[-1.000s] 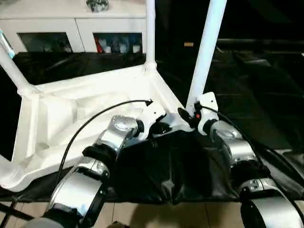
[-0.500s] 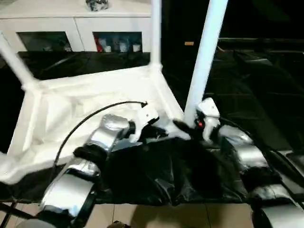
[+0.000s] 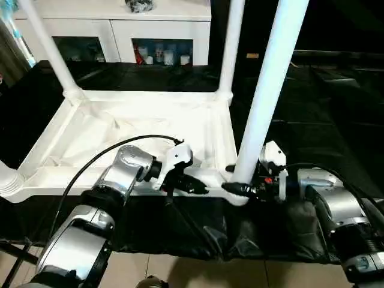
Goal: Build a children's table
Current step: Rotate leg to tighten
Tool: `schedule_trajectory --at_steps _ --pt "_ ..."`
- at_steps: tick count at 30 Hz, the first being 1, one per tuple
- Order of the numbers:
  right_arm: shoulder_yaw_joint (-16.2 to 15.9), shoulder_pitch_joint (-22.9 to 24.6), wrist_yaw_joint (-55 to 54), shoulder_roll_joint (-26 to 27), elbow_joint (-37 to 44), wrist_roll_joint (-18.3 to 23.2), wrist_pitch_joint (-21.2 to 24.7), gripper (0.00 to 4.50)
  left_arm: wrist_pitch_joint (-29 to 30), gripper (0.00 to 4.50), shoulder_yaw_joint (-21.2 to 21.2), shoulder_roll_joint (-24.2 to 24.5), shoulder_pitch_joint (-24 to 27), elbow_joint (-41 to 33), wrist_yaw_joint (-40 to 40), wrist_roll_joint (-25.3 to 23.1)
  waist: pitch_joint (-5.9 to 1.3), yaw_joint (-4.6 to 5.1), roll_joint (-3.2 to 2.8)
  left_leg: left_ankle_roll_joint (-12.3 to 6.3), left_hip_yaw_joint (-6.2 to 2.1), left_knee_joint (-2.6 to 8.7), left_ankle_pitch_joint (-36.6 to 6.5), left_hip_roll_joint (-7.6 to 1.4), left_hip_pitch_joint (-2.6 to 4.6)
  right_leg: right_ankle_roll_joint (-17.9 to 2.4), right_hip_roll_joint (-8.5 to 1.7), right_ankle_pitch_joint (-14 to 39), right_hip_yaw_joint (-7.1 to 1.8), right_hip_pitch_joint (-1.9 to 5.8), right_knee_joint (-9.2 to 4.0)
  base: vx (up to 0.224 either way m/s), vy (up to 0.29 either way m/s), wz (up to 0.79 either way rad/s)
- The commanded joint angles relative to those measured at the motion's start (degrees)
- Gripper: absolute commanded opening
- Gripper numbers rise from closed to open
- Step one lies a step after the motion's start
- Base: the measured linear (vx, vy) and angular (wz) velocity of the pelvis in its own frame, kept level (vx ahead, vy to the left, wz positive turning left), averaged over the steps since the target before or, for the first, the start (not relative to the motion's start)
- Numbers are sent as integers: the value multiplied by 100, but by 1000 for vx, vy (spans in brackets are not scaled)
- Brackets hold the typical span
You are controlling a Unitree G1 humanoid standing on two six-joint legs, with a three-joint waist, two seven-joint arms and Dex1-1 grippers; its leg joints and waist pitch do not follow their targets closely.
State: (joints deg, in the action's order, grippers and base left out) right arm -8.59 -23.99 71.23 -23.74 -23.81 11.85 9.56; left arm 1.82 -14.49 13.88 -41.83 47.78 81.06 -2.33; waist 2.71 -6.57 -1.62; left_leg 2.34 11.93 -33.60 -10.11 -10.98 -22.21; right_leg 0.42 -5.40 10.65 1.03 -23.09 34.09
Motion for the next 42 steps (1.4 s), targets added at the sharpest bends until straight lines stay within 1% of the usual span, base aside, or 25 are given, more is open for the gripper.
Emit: schedule_trajectory --at_steps 1,4,8,11,12,13,15,16,17,18,20,22,23,24,25,26,27,29,32,33,34,37,38,41,42 --pt "-520 162 279 100 83 -47 264 232 -26 0 138 -154 -139 -322 -20 413 -337 18 84 -269 -104 437 -1354 -250 155 -1419 -270 1065 -102 204 -364 0 0 0" --pt "-511 133 247 122 92 -66 318 217 -34 0 157 -152 -144 -314 -50 396 -336 16 82 -235 -106 437 -1375 -244 151 -1379 -275 1167 -103 199 -375 0 0 0" --pt "-359 37 -107 267 -37 -121 304 210 -84 0 245 -225 -180 -214 -413 307 -336 29 85 -219 -105 435 -1354 -236 144 -1370 -271 1142 -100 198 -373 0 0 0" --pt "-181 -108 -762 471 -354 -260 209 205 -52 0 311 -325 -270 -59 -865 216 -329 57 81 -146 -107 442 -1463 -228 154 -1327 -275 1376 -103 179 -397 0 0 0" --pt "-117 -183 -1068 554 -515 -339 188 204 -37 0 330 -364 -311 8 -1061 173 -324 78 83 -94 -113 447 -1514 -220 150 -1303 -282 1506 -105 173 -407 0 0 0" --pt "64 -394 -2000 819 -1013 -552 121 204 -19 0 376 -501 -450 232 -1647 57 -325 101 80 -41 -128 463 -1570 -215 155 -1240 -278 1629 -99 181 -420 0 0 0" --pt "121 -461 -2310 913 -1178 -615 109 202 -14 0 394 -557 -503 317 -1871 18 -315 173 66 54 -131 472 -1648 -198 158 -1218 -276 1738 -104 150 -432 0 0 0" --pt "186 -546 -2717 1051 -1387 -682 99 200 23 0 421 -648 -587 442 -2214 -31 -328 225 79 97 -153 478 -1543 -182 124 -1153 -269 1688 -91 195 -428 0 0 0" --pt "201 -564 -2803 1083 -1432 -692 103 199 34 0 425 -668 -605 469 -2286 -41 -339 227 76 97 -145 469 -1518 -187 143 -1155 -270 1601 -98 186 -425 0 0 0" --pt "315 -710 -3422 1337 -1772 -733 142 199 96 0 459 -844 -733 640 -2862 -111 -352 257 87 48 -140 448 -1410 -175 131 -1209 -260 1329 -102 201 -401 0 0 0" --pt "377 -781 -3695 1460 -1930 -733 178 198 117 0 466 -928 -781 707 -3060 -134 -374 299 84 -67 -124 417 -1169 -157 124 -1335 -241 838 -95 220 -370 0 0 0" --pt "376 -942 -4247 1734 -2287 -854 124 198 81 0 437 -1127 -863 843 -3434 -212 -383 302 81 -176 -116 394 -985 -152 109 -1417 -240 504 -92 236 -344 0 0 0" --pt "348 -968 -4305 1775 -2345 -893 81 198 67 0 431 -1160 -876 867 -3486 -224 -382 303 83 -244 -111 389 -969 -149 120 -1440 -233 440 -86 241 -349 0 0 0" --pt "341 -993 -4302 1821 -2400 -917 2 198 37 0 431 -1189 -891 899 -3500 -228 -382 302 82 -271 -108 383 -966 -152 119 -1456 -241 424 -87 245 -345 0 0 0" --pt "353 -1025 -4238 1895 -2463 -910 -132 198 -16 0 429 -1228 -913 945 -3513 -238 -379 295 52 -287 -111 385 -1000 -154 116 -1466 -253 448 -85 242 -349 0 0 0" --pt "374 -1037 -4179 1930 -2482 -883 -203 198 -46 0 428 -1242 -924 966 -3514 -245 -368 301 67 -291 -108 394 -1102 -156 121 -1456 -245 571 -82 242 -371 0 0 0" --pt "382 -1057 -4154 1951 -2508 -887 -269 253 -92 0 421 -1250 -939 1001 -3493 -253 -360 304 68 -276 -110 401 -1221 -161 126 -1437 -245 725 -85 238 -385 0 0 0" --pt "435 -1069 -3931 1935 -2458 -788 -252 267 -248 0 378 -1207 -911 998 -3331 -253 -352 307 64 -227 -119 422 -1385 -171 134 -1392 -244 933 -86 242 -403 0 0 0" --pt "431 -1057 -3604 1843 -2370 -725 -301 301 -389 0 331 -1123 -850 953 -3044 -212 -366 312 67 -256 -121 417 -1288 -181 126 -1428 -243 709 -86 252 -369 0 0 0" --pt "347 -1022 -3440 1756 -2308 -772 -417 311 -475 0 316 -1080 -805 905 -2855 -180 -366 317 72 -269 -118 414 -1253 -180 123 -1447 -243 644 -86 254 -362 0 0 0" --pt "237 -955 -3200 1618 -2212 -836 -567 311 -560 0 295 -1010 -733 820 -2580 -129 -374 298 74 -312 -113 399 -1206 -183 126 -1483 -248 563 -78 261 -359 0 0 0" --pt "134 -832 -2776 1420 -2032 -842 -724 311 -767 0 285 -919 -625 695 -2178 -20 -369 271 81 -414 -97 383 -1099 -192 115 -1538 -240 378 -72 270 -336 0 0 0" --pt "108 -762 -2595 1329 -1912 -814 -770 311 -755 0 279 -867 -580 626 -1951 44 -361 244 77 -455 -89 383 -1108 -203 121 -1575 -246 419 -72 261 -335 0 0 0" --pt "66 -615 -2174 1159 -1629 -697 -767 311 -704 0 263 -767 -504 501 -1569 136 -345 226 74 -435 -90 404 -1240 -218 127 -1551 -247 651 -75 253 -355 0 0 0" --pt "19 -470 -1750 992 -1331 -541 -657 311 -675 0 248 -679 -452 401 -1338 183 -343 219 73 -428 -90 406 -1296 -224 135 -1562 -246 734 -77 245 -358 0 0 0"
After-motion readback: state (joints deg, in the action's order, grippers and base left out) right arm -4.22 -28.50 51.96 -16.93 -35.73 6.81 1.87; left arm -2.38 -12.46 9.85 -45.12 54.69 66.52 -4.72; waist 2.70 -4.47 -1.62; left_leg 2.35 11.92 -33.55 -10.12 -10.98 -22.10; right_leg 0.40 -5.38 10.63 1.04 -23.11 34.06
